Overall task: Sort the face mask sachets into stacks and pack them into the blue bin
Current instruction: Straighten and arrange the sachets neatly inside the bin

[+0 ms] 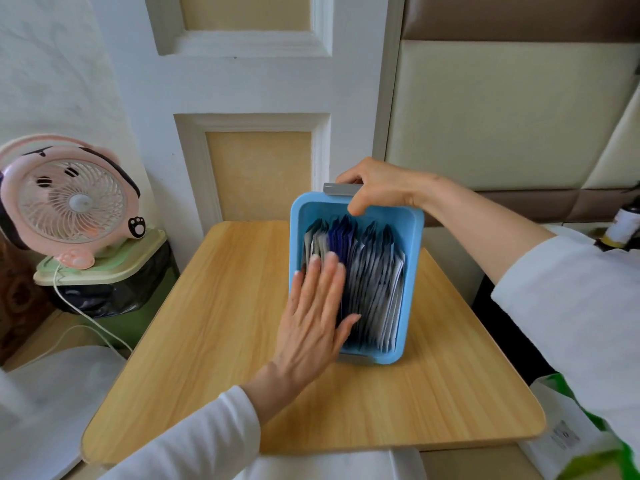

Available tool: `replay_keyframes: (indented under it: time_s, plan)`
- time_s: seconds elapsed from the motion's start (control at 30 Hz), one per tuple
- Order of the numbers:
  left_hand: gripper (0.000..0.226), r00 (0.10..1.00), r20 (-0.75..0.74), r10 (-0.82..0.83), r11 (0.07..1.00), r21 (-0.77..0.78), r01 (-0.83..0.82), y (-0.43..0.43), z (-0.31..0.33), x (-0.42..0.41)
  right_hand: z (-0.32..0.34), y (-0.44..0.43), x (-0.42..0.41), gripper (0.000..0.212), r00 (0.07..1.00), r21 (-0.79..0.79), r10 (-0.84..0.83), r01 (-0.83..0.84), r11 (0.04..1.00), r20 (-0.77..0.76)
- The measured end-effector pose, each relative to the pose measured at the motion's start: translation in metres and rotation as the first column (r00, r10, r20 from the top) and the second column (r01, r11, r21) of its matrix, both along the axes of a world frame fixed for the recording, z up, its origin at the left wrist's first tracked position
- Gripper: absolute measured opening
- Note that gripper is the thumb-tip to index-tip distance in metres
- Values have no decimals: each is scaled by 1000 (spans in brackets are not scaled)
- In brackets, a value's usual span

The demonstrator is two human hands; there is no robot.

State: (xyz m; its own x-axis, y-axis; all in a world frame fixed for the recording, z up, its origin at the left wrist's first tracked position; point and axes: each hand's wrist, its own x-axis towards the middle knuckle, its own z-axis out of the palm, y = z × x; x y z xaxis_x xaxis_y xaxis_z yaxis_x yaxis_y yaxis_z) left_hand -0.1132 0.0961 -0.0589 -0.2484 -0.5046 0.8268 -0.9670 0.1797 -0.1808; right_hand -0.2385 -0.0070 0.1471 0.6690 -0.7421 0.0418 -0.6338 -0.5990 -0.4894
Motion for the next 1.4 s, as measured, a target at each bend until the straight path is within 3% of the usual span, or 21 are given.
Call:
replay_keyframes:
  time_s: [0.07,0.13,0.23,0.37,0.43,0.5,0.63,0.77,0.87,1.03,1.13,1.27,1.33,1.4]
  plan:
    - [67,984,160,-85,996,-22,89,-9,5,-6,0,1,-1,22,1000,-1,1,-1,1000,-3]
    - [64,944,323,-64,998,5,65,-27,7,-4,0,1,-1,22,1000,1,8,-8,1000,-6]
    - [64,933,357,-47,999,31,38,-45,9,8,-1,-1,-1,26,1000,9,5,-6,1000,11]
    - [63,880,435,-189,970,-59,238,-37,12,-1,0,-4,-2,28,1000,16,-1,1,1000,4]
    - [64,842,512,-170,976,-34,217,-41,15,-5,-1,-4,-3,26,1000,11,2,-2,1000,-1]
    - [68,852,504,-142,988,23,151,-44,19,-8,0,-3,-2,27,1000,7,6,-6,1000,1]
    - [69,858,469,-208,973,12,230,-35,13,-23,1,-2,-2,29,1000,13,0,0,1000,0]
    - [74,904,418,-85,996,32,78,-39,13,-26,0,-2,-2,34,1000,10,-13,13,1000,2]
    - [75,926,350,-143,989,28,142,-35,3,-32,0,-1,-2,42,1000,10,-8,8,1000,2]
    - [77,919,392,-46,997,70,20,-41,4,-30,1,0,-1,45,1000,12,-9,9,1000,2]
    - [74,907,406,-113,992,101,79,-38,0,-30,1,0,-2,43,1000,13,-14,14,1000,3]
    - [74,885,459,-70,990,138,7,-38,3,-25,1,0,-2,38,1000,3,-18,18,1000,-7]
    - [71,898,419,-131,983,176,61,-30,10,-26,2,1,-2,35,1000,-6,-19,19,1000,-8]
    - [63,913,310,-264,963,129,235,-17,16,-17,1,2,-2,35,1000,-25,-17,17,1000,-6]
